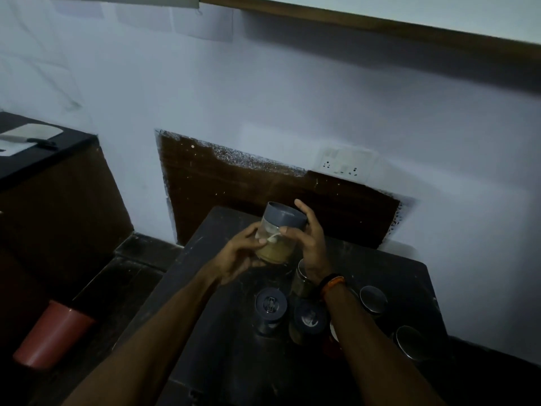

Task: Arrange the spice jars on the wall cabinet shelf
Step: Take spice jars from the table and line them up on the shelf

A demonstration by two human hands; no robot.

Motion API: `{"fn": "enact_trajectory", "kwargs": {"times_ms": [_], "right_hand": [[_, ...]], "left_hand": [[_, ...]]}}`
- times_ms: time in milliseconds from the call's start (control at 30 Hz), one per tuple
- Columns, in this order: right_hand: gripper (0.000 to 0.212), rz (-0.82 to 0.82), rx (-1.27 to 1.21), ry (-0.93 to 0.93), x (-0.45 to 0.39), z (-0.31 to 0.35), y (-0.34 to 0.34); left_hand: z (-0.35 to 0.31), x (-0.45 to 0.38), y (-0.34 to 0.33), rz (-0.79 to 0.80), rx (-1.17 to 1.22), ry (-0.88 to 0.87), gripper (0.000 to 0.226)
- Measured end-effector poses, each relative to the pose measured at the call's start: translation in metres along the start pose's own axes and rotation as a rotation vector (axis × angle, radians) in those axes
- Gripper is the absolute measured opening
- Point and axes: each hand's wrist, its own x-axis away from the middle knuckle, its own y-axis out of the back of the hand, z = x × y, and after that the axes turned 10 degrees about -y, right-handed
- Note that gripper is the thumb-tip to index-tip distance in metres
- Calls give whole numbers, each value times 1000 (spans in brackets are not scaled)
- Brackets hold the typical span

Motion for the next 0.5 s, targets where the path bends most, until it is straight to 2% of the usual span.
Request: {"fn": "enact_trajectory", "kwargs": {"times_ms": [67, 167, 267, 333, 400, 500], "right_hand": [[93, 1, -19, 18, -1, 9, 3], [92, -30, -69, 23, -1, 19, 6], [84, -117, -93, 25, -2, 27, 5], [83, -181, -74, 28, -5, 33, 3], [88, -236, -68, 32, -8, 43, -1], [93, -284, -157, 71, -13, 65, -1]], "left_hand": [[-4, -6, -9, 14, 79, -32, 64], [-9, -14, -21, -24, 20, -102, 58], [-13, -22, -35, -125, -104, -197, 59], [-20, -27, -47, -230, -288, -303, 66], [-26, -35, -59, -249, -436, -419, 72], [-36, -44, -72, -233, -473, -496, 76]]}}
